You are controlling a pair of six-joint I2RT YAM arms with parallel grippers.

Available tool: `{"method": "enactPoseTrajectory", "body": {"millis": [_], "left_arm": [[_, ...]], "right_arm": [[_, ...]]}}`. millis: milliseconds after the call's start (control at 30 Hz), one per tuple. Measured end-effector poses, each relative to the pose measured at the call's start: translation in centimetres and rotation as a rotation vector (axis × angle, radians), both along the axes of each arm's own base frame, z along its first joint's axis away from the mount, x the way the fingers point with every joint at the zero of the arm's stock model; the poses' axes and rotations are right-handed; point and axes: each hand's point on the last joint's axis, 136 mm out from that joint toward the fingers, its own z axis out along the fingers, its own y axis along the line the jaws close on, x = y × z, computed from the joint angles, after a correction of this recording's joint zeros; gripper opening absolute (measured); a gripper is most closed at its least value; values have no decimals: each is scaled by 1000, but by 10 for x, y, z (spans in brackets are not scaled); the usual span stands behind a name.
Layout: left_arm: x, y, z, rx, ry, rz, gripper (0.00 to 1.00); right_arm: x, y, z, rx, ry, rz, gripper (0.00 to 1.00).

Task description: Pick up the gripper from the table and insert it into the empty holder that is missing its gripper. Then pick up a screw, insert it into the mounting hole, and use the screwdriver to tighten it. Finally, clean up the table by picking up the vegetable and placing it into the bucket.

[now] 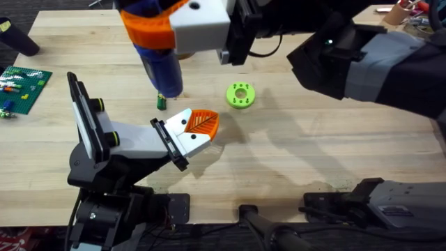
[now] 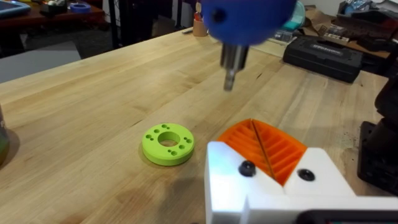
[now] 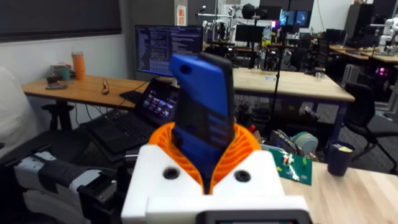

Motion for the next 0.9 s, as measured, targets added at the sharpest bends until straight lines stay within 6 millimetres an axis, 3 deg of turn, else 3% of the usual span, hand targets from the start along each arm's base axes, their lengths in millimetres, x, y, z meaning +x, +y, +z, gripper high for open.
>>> {"method": "enactPoseTrajectory", "body": {"millis": [167,900], "left_arm": [[0,0,0,0,0,1,12],[0,0,0,0,1,1,12]], "right_arm": [[4,4,-13,-33,38,3,41],[-9,-1,-10,-49,59,67,40]]}}
